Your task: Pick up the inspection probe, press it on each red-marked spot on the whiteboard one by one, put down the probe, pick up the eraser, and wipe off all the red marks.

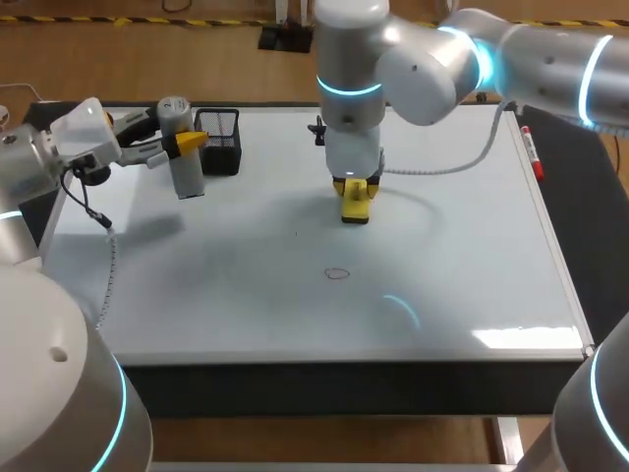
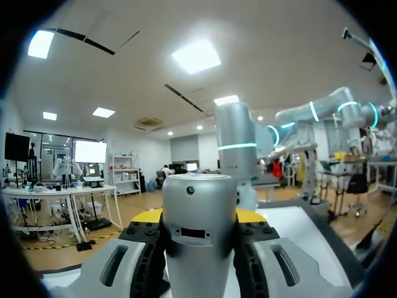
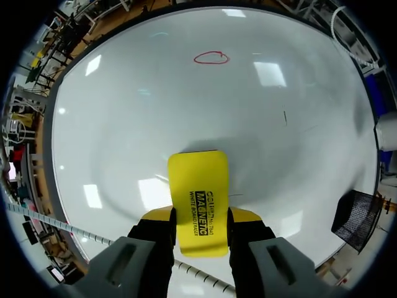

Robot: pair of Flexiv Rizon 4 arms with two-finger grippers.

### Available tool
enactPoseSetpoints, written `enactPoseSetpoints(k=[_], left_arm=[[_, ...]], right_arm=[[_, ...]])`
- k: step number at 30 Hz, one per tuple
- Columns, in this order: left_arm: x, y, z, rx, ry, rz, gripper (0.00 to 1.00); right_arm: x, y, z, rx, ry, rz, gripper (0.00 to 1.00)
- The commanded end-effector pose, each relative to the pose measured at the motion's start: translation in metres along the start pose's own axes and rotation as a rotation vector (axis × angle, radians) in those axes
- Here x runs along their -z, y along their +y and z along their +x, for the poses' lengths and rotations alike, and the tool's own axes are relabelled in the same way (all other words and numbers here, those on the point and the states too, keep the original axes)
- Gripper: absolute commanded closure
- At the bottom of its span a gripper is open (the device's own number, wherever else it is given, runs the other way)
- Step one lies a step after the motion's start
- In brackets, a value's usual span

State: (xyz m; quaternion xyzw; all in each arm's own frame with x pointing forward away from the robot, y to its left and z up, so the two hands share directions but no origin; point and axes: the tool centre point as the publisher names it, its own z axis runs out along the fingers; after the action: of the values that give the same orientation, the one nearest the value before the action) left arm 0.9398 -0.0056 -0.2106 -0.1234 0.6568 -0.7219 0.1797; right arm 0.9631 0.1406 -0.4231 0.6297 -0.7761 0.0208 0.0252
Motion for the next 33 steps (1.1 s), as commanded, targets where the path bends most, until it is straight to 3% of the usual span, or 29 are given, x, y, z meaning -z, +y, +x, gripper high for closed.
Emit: enactPoseSetpoints(k=[1,17,33], left_arm=[[0.0,-0.001,0.001,-0.001,-0.002,0.0,1.0],[0.0,-0.001,0.001,-0.001,-0.002,0.0,1.0],[0.0,-0.001,0.001,-0.001,-0.002,0.0,1.0]], right_arm=[[-0.001,-0.002,0.011,-0.007,-0.003,0.006,1.0],[0.027,-0.016,0.028,-0.025,-0.048,0.021,1.0],[0.042,-0.046,0.08,-0.13,-0.062,0.031,1.0]])
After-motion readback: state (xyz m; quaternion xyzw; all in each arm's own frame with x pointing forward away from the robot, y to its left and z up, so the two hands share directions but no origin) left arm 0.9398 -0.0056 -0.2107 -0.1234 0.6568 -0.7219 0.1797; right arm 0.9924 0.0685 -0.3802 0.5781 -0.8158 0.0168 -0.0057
